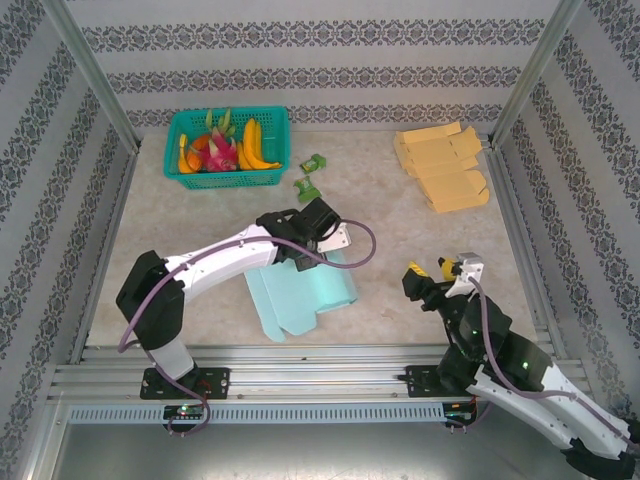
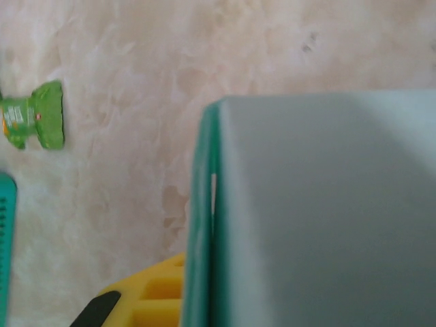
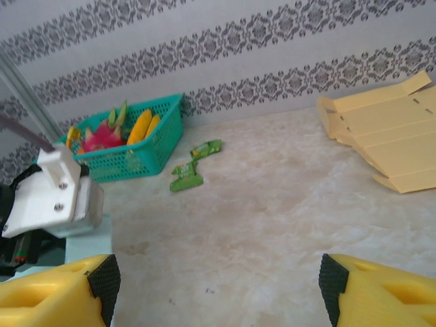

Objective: Fold the paper box

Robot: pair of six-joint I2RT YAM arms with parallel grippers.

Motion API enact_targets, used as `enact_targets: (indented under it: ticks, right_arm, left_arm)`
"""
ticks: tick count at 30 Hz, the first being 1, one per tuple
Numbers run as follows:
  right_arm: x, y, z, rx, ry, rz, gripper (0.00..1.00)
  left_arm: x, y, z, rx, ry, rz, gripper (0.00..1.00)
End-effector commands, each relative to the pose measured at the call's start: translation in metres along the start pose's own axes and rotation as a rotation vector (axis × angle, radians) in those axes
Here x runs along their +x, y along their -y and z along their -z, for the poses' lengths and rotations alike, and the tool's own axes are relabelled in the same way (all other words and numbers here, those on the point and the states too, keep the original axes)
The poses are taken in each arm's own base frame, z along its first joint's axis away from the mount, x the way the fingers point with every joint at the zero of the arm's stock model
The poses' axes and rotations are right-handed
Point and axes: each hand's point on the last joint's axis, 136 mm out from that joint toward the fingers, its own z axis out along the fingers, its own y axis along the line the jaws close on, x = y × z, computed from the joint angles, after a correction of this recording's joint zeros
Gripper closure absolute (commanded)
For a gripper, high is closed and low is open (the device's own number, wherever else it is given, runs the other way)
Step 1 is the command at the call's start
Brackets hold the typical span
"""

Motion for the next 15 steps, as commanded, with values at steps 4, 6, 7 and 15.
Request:
enact_targets:
  ticks: [4, 6, 7, 15]
  right_arm:
    - [-0.002, 0.018, 0.008, 0.067, 0.017, -0.012, 0.21]
    - [-0.002, 0.017, 0.008, 0.057, 0.025, -0.02, 0.22]
    - [-0.002, 0.018, 0.008, 0.062, 0.025, -0.018, 0.21]
    - [0.0, 0.022, 0.008, 0.08, 0.022, -0.01, 0.21]
  left_arm:
    - [0.035, -0.006, 0.021, 0.021, -0.217, -0.568, 1.0]
    - [0.032, -0.015, 0.015, -0.01, -0.261, -0.659, 1.0]
    - [0.031, -0.02, 0.008, -0.025, -0.289, -0.705, 1.0]
    - [0.002, -0.026, -0.043, -0.05, -0.372, -1.033, 1.0]
